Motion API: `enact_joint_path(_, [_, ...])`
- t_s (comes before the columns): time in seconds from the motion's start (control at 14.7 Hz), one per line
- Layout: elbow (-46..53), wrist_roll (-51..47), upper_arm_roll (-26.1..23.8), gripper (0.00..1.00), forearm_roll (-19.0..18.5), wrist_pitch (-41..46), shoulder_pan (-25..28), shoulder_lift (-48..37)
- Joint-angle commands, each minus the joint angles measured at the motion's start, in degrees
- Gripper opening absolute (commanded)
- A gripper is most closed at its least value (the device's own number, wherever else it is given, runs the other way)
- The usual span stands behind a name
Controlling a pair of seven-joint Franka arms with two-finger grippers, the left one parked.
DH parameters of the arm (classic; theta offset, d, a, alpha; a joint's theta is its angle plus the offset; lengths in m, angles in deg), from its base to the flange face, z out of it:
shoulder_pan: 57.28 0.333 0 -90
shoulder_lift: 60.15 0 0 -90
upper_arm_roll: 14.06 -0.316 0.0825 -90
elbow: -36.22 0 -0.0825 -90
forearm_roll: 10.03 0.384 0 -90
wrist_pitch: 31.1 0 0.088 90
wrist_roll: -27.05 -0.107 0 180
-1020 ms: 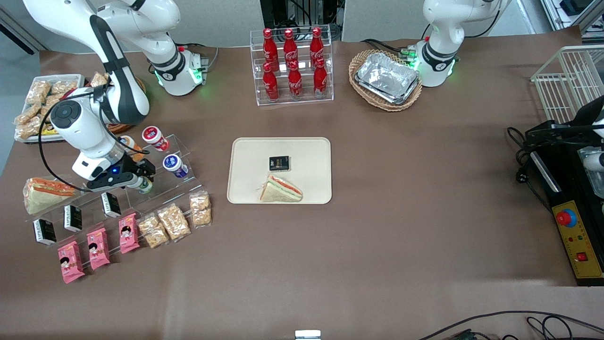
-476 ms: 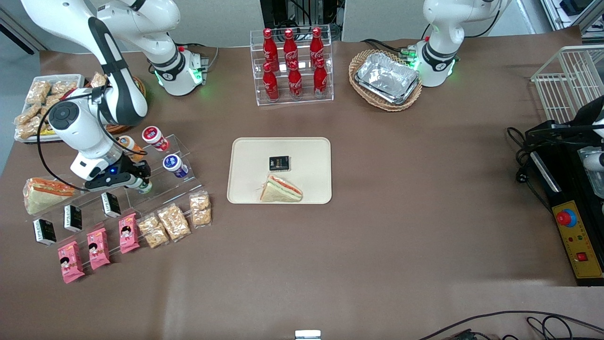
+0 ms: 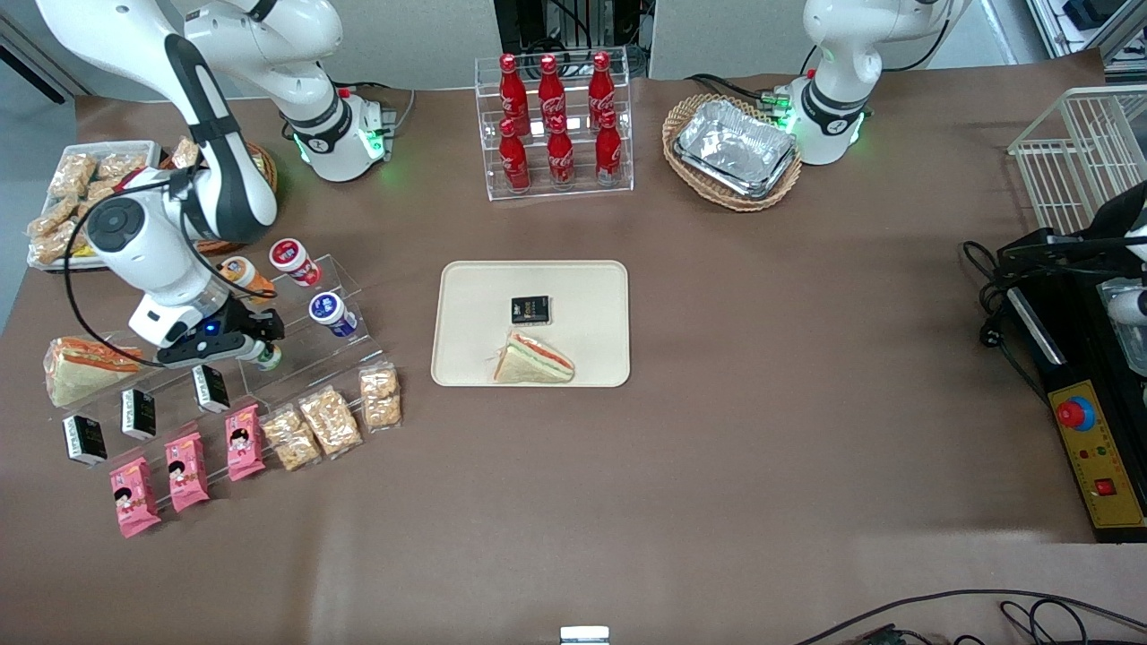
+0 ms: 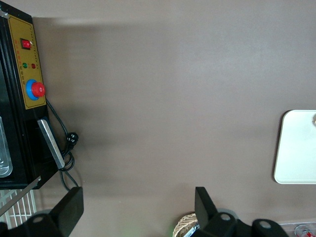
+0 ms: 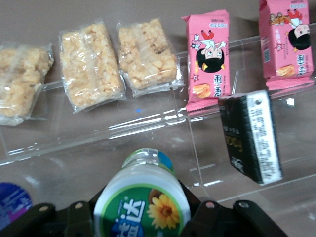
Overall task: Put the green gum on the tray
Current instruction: 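Close the right gripper on the green gum bottle and lift it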
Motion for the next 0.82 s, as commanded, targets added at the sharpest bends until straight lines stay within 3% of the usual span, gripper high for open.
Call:
enact_joint_path(0.0, [12.1, -0.3, -0.2, 0.06, -0.5, 16.7, 0.0, -0.1])
enact_joint_path(0.41, [28.3, 0.1, -0.7, 0.06, 0.2, 41.5, 0.5, -0.2])
enact_joint_path(0.75, [44.4, -0.4, -0.9, 0.06, 5.8, 60.0, 2.0, -0.2])
